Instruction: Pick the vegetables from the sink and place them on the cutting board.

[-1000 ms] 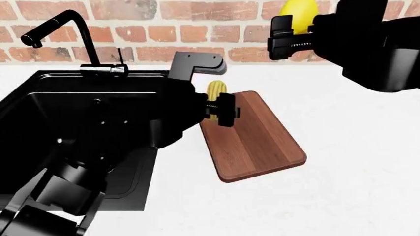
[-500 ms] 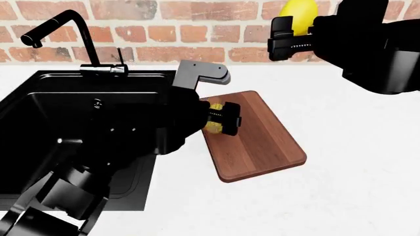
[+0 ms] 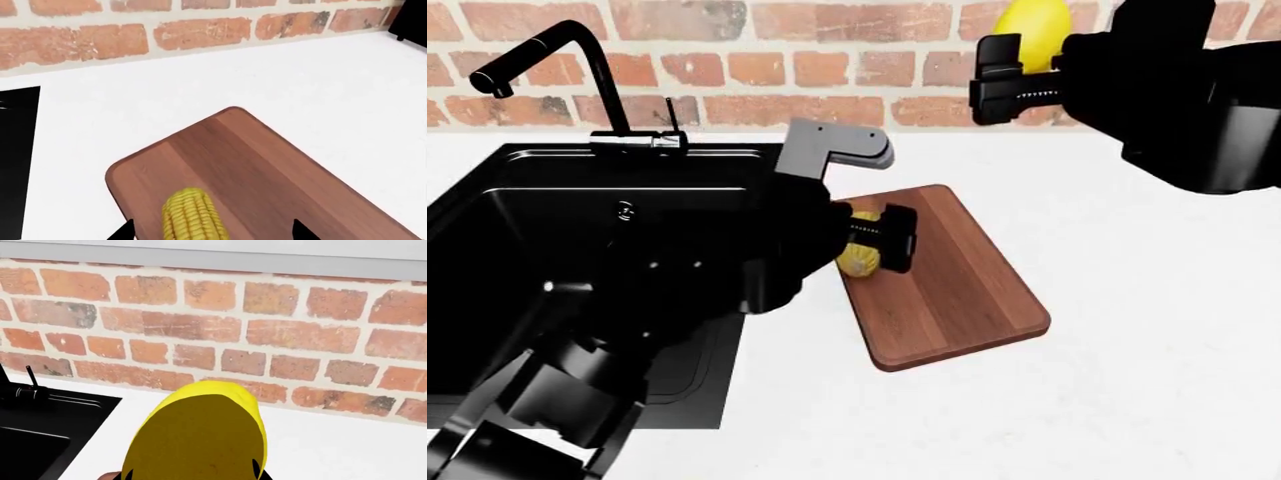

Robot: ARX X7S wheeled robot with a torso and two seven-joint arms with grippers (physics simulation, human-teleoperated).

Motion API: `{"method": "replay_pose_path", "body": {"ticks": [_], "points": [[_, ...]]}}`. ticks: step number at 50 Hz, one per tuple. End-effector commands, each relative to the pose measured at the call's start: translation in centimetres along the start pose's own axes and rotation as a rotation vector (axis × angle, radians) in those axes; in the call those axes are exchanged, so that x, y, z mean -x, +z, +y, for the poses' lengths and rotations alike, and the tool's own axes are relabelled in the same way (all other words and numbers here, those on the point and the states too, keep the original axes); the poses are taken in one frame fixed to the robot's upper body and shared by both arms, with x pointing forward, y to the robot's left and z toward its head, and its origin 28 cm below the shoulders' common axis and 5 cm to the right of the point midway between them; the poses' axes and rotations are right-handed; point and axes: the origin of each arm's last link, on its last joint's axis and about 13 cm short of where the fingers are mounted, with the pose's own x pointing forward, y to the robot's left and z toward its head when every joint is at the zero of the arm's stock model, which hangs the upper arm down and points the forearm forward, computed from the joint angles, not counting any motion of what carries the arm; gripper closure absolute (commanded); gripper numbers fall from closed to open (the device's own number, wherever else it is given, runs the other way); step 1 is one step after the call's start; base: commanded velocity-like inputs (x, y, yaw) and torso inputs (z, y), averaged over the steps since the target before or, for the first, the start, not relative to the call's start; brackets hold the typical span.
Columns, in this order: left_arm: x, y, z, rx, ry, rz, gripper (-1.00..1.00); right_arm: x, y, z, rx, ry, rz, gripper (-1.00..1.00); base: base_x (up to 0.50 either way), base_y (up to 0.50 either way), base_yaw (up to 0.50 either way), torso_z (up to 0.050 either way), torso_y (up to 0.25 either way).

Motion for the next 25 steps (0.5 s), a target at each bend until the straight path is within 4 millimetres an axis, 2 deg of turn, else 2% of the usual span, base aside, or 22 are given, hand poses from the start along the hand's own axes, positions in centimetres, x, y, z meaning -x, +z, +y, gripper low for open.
{"method": "replay_pose_path", "body": {"ticks": [1, 9, 15, 25], "points": [[1.1, 1.2, 0.1, -0.013, 0.026, -0.093, -1.00, 0.2, -0.2, 0.2, 0.006, 0.023, 0.010, 1.00, 0.00, 0.00, 0.00, 0.000, 0.000], [5.0, 4.2, 0.1, 0.025, 0.051, -0.339, -1.00, 1.0, -0.7, 0.7, -0.015, 0.053, 0.118, 1.00, 0.00, 0.00, 0.00, 0.000, 0.000], [7.3, 5.4, 0.7, 0.057, 0.117, -0.484, -1.00, 1.3, -2.1, 0.8, -0.034, 0.109, 0.207, 1.00, 0.00, 0.00, 0.00, 0.000, 0.000], [8.9, 6.0, 1.6, 0.107, 0.220, -0.595, -1.00, 0.8, -4.4, 0.7, -0.039, 0.138, 0.363, 1.00, 0.00, 0.00, 0.00, 0.000, 0.000]]}}
